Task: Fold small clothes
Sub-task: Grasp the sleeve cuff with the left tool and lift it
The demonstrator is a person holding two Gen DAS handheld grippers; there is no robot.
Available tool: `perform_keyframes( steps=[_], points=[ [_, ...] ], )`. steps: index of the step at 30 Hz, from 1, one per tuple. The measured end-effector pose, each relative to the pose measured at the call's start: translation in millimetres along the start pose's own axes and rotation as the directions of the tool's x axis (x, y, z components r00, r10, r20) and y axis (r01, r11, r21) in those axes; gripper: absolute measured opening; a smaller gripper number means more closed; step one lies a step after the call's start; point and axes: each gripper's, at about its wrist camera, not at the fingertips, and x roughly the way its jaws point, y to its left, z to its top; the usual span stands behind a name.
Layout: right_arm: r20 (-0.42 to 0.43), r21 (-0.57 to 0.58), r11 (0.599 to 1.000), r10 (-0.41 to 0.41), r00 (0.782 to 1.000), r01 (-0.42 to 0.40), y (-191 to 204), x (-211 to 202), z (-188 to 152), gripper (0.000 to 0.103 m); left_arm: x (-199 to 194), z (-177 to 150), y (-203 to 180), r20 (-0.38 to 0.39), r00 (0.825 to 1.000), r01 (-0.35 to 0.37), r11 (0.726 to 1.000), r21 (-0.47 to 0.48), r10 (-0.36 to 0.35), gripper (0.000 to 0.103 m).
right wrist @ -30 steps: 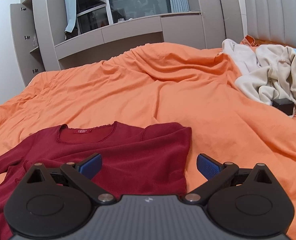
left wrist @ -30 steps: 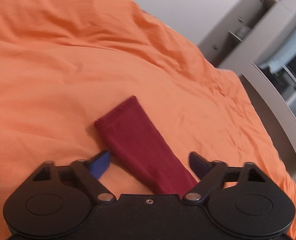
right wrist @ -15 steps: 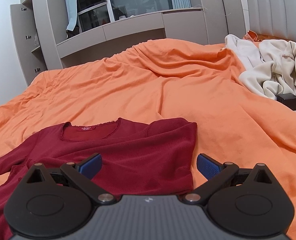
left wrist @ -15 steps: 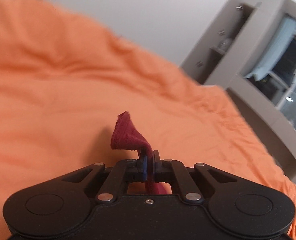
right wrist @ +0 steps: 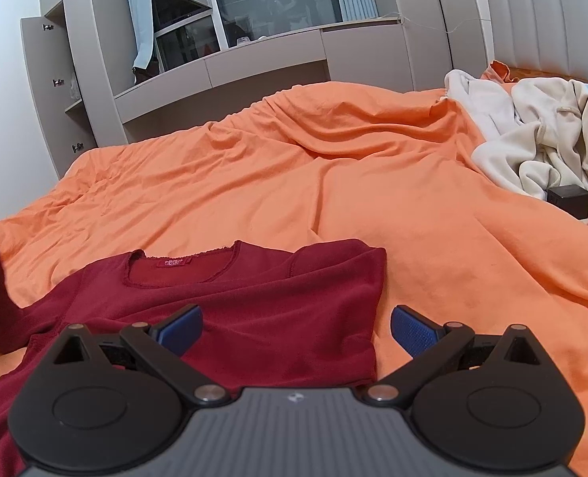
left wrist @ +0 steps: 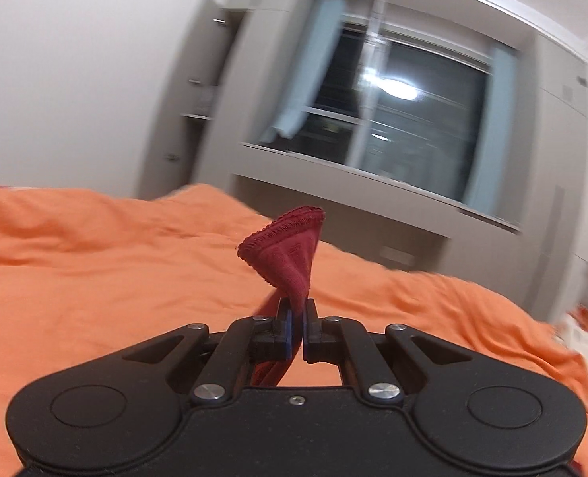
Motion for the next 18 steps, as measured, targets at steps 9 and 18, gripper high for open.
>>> perform_keyframes(
  steps=[9, 18],
  points=[
    [0.000, 0.025, 1.000, 0.001, 1.000, -0.001, -6, -1, 2, 0.103, 8, -72, -119, -0.172, 0.964, 0.235, 0.952, 0.196, -0.202, 0.004],
    [-0.010, 0.030, 1.000, 0.005, 1.000, -0.005, -7, 2, 1, 0.103, 20, -149, -156, -0.355, 0.897, 0.371, 0.884, 0.284, -0.263, 0.004]
  ],
)
